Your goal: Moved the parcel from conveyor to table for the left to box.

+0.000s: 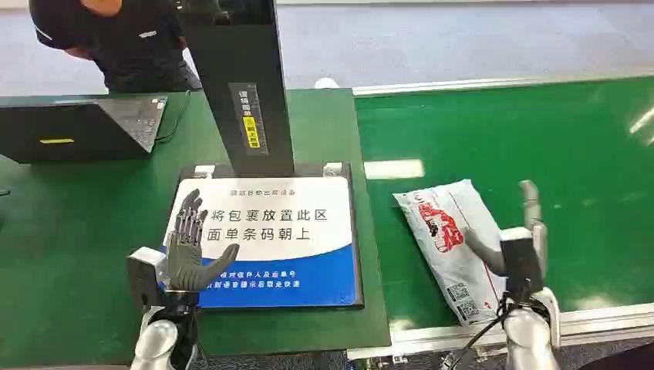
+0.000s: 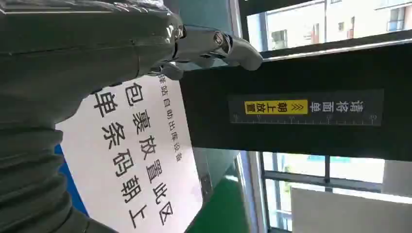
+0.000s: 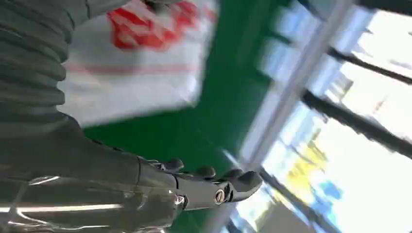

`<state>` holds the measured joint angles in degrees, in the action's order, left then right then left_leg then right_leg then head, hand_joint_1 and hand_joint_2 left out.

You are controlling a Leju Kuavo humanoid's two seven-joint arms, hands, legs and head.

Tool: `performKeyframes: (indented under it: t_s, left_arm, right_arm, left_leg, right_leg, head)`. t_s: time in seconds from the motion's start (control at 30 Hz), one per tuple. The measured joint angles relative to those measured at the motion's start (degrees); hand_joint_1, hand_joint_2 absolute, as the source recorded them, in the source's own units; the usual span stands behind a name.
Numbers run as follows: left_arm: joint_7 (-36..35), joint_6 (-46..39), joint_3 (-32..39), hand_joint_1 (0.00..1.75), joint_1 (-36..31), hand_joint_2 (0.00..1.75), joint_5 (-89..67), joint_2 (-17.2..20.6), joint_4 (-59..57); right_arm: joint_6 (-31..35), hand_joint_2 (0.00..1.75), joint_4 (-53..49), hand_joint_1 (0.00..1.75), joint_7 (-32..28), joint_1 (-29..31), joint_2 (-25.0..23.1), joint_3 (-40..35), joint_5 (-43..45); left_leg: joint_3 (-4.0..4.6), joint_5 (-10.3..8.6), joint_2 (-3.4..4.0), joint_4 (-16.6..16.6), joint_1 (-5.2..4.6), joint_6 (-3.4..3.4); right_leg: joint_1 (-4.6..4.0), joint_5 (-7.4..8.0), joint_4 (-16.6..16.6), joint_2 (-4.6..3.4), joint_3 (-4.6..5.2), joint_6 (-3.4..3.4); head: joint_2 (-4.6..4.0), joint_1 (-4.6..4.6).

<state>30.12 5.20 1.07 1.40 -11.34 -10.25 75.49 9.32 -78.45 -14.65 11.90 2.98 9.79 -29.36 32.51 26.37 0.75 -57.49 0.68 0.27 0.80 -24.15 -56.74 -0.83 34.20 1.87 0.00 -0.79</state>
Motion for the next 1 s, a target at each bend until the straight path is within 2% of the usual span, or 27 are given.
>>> performKeyframes:
  t_s: [0.17,0.3,0.67,0.7,0.73,1.0]
  left_arm:
    - [-0.28,0.79,-0.76,0.00,-1.42,1.75,-0.48,0.00,-1.51]
    - [-0.68,0.90,-1.22,0.00,-2.03,1.75,-0.48,0.00,-2.25]
    - [-1.66,1.31,-1.33,0.00,-1.62,1.75,0.20,-0.02,-2.47]
    - [-1.82,1.31,-1.33,0.00,-1.58,1.75,0.42,-0.02,-2.47]
    - [-1.99,1.31,-1.29,0.00,-1.54,1.75,0.46,-0.02,-2.47]
    - [-2.32,1.14,-0.96,0.00,-1.18,1.75,0.50,-0.02,-2.27]
  right_arm:
    - [-7.66,1.75,21.11,0.00,6.84,8.36,2.88,-1.49,-9.27]
    - [-11.61,1.75,30.70,0.00,8.38,11.67,4.52,-3.04,-12.32]
    - [-13.01,1.75,37.93,0.00,11.61,15.97,5.38,-5.24,-15.09]
    - [-12.95,1.75,38.08,1.50,11.92,16.12,5.37,-5.46,-15.23]
    - [-12.90,1.75,38.23,1.75,12.01,16.22,5.37,-5.68,-15.40]
    - [-12.25,1.75,38.73,1.75,12.05,16.90,5.37,-6.05,-15.82]
  left_leg:
    - [0.14,-0.22,-0.23,-0.04,-0.05,0.01]
    - [0.14,-0.21,-0.21,-0.04,-0.04,-0.01]
    - [-0.11,-0.18,-0.15,-0.04,-0.04,0.02]
    - [-0.12,-0.20,-0.15,-0.04,-0.05,0.03]
    - [-0.12,-0.21,-0.15,-0.05,-0.05,0.04]
    - [-0.18,-0.23,-0.15,-0.06,-0.06,0.05]
  right_leg:
    - [0.04,0.15,-0.01,0.23,0.06,0.07]
    - [0.03,0.14,-0.01,0.22,0.09,0.04]
    - [0.04,0.13,0.05,0.16,-0.18,0.07]
    - [0.04,0.15,0.05,0.17,-0.19,0.09]
    - [0.05,0.18,0.05,0.17,-0.20,0.12]
    - [0.05,0.21,0.04,0.16,-0.24,0.11]
  head:
    - [0.00,0.02]
    - [0.00,0.02]
    - [0.00,0.02]
    - [0.00,0.00]
    - [0.00,0.02]
    - [0.00,0.02]
